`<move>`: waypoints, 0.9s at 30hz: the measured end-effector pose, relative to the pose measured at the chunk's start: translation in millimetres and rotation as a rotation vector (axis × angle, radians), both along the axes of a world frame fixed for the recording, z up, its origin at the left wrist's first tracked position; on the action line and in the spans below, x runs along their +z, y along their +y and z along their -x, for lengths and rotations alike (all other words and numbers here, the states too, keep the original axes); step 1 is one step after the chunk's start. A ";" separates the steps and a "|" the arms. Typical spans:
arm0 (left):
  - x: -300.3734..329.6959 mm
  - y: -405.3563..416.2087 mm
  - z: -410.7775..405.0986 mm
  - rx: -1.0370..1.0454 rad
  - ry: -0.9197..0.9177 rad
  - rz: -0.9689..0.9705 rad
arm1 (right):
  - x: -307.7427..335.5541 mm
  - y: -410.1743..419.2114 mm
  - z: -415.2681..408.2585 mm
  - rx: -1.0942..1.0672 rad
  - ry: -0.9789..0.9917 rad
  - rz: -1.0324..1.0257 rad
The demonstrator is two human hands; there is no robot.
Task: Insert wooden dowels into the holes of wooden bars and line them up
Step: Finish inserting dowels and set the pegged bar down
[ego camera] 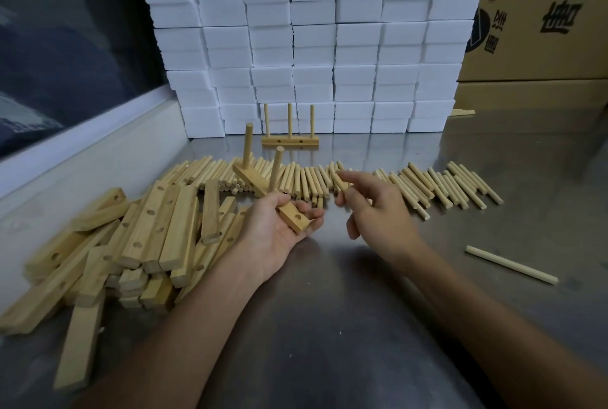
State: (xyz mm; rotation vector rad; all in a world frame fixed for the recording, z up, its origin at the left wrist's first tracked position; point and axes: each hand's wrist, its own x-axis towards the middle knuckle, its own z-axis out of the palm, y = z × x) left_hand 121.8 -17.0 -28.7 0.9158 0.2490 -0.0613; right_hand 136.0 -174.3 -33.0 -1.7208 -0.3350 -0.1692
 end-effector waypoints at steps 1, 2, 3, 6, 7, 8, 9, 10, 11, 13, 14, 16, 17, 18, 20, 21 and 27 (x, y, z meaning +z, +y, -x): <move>-0.4 -0.3 -0.4 0.003 0.000 0.006 | 0.4 1.8 0.9 0.006 -0.002 0.019; -0.9 -0.3 -0.6 0.004 -0.001 0.012 | 0.6 3.5 1.4 -0.004 -0.026 0.050; -1.2 -0.4 -0.9 0.004 -0.002 0.018 | 0.7 4.8 1.8 -0.021 -0.072 0.087; -1.7 0.0 -2.2 0.001 -0.004 0.036 | 0.5 4.6 3.9 -0.052 -0.236 0.164; -1.7 0.3 -2.4 -0.001 -0.004 0.043 | 0.2 4.3 4.4 -0.057 -0.263 0.176; -1.7 0.7 -2.6 -0.005 -0.007 0.048 | -0.2 4.4 5.1 -0.056 -0.277 0.177; -1.8 1.0 -2.7 -0.011 -0.011 0.053 | -0.8 4.7 5.6 -0.050 -0.284 0.169; -2.0 1.6 -2.7 -0.020 -0.018 0.059 | -1.5 5.6 6.0 -0.041 -0.291 0.159; -2.6 2.3 -2.9 -0.030 -0.026 0.065 | -1.9 6.7 6.7 -0.034 -0.295 0.153; -3.4 3.6 -2.6 -0.050 -0.036 0.077 | -2.3 8.3 7.4 -0.022 -0.290 0.158; -3.6 3.8 -2.5 -0.057 -0.037 0.085 | -2.7 8.6 7.6 -0.015 -0.292 0.181; -4.1 3.1 -2.3 -0.062 -0.042 0.103 | -4.2 9.1 8.5 -0.003 -0.325 0.268; -4.7 3.0 -2.4 -0.065 -0.046 0.103 | -4.7 9.6 9.4 0.006 -0.343 0.310; -5.2 2.8 -2.9 -0.068 -0.048 0.096 | -4.9 10.2 10.1 0.021 -0.356 0.350; -6.5 3.6 -4.4 -0.082 -0.043 0.075 | -4.5 10.9 11.3 0.052 -0.376 0.436; -7.1 4.4 -5.3 -0.092 -0.039 0.070 | -3.7 10.4 11.5 0.058 -0.376 0.470; -10.3 6.4 -6.7 -0.090 -0.050 0.098 | -1.0 5.1 10.4 0.108 -0.196 0.324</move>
